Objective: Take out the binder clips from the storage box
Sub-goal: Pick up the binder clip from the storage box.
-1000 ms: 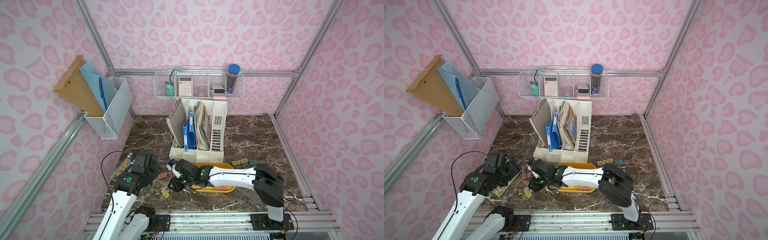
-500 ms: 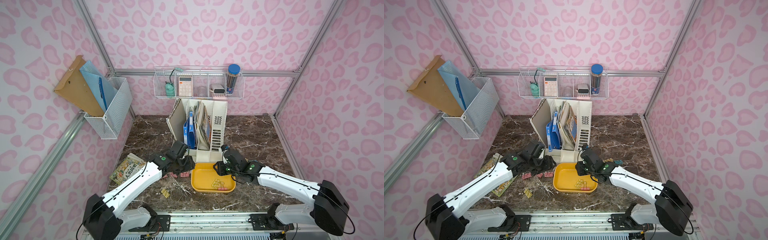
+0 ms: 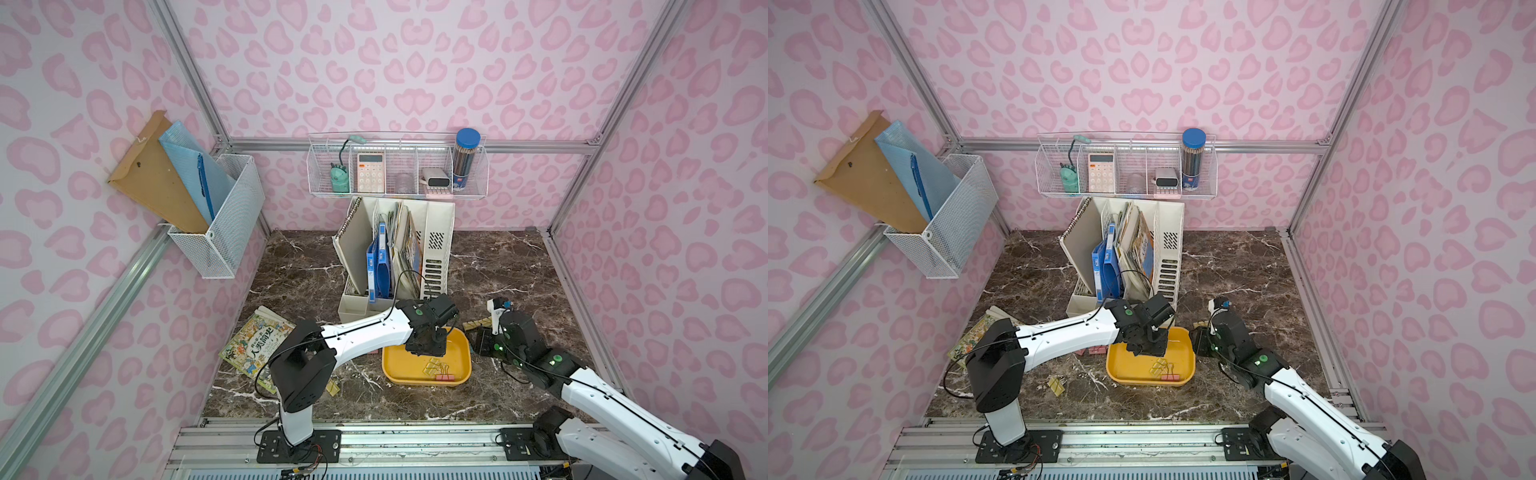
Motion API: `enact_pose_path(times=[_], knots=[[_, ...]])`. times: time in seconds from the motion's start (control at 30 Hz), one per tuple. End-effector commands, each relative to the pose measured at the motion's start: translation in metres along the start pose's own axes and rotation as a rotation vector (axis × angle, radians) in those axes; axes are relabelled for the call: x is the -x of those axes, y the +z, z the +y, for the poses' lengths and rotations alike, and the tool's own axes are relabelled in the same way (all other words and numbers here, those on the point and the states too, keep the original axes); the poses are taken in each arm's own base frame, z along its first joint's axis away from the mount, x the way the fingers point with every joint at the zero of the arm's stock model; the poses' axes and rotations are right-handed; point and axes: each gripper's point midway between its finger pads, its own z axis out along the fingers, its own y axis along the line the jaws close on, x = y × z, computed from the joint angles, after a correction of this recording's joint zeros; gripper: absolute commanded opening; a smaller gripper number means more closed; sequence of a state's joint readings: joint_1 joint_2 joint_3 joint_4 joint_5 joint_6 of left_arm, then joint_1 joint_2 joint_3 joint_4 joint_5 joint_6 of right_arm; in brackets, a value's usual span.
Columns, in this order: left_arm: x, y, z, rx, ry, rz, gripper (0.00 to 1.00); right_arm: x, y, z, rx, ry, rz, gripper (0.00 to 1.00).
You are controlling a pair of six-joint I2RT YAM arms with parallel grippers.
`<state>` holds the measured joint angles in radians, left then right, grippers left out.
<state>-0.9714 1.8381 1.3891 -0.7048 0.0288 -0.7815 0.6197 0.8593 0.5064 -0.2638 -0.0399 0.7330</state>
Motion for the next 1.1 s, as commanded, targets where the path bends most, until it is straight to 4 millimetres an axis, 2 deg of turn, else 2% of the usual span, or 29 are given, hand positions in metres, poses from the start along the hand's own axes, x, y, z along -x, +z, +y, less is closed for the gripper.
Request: enact_pose_path(times=[0.0, 0.17, 0.27, 0.57, 0.8, 1.07], knots=[[-0.007, 0.000, 0.003, 0.021, 0.049, 0.028, 0.44, -0.002, 0.001, 0.003, 0.028, 0.019, 0.009, 0.43], [-0.026, 0.005, -0.013, -0.025, 0.121, 0.079, 0.46, -0.003, 0.003, 0.005, 0.034, 0.016, 0.016, 0.43], [-0.033, 0.010, -0.016, -0.015, 0.138, 0.100, 0.46, -0.001, 0.003, 0.005, 0.037, 0.019, 0.007, 0.43], [-0.037, 0.014, -0.002, 0.060, 0.144, 0.103, 0.44, -0.006, 0.009, 0.007, 0.050, 0.020, 0.031, 0.44], [-0.040, 0.013, 0.001, 0.070, 0.154, 0.117, 0.34, -0.009, 0.012, 0.008, 0.061, 0.021, 0.043, 0.44], [-0.039, 0.013, 0.017, 0.156, 0.188, 0.115, 0.26, -0.013, 0.017, 0.011, 0.073, 0.016, 0.080, 0.45]])
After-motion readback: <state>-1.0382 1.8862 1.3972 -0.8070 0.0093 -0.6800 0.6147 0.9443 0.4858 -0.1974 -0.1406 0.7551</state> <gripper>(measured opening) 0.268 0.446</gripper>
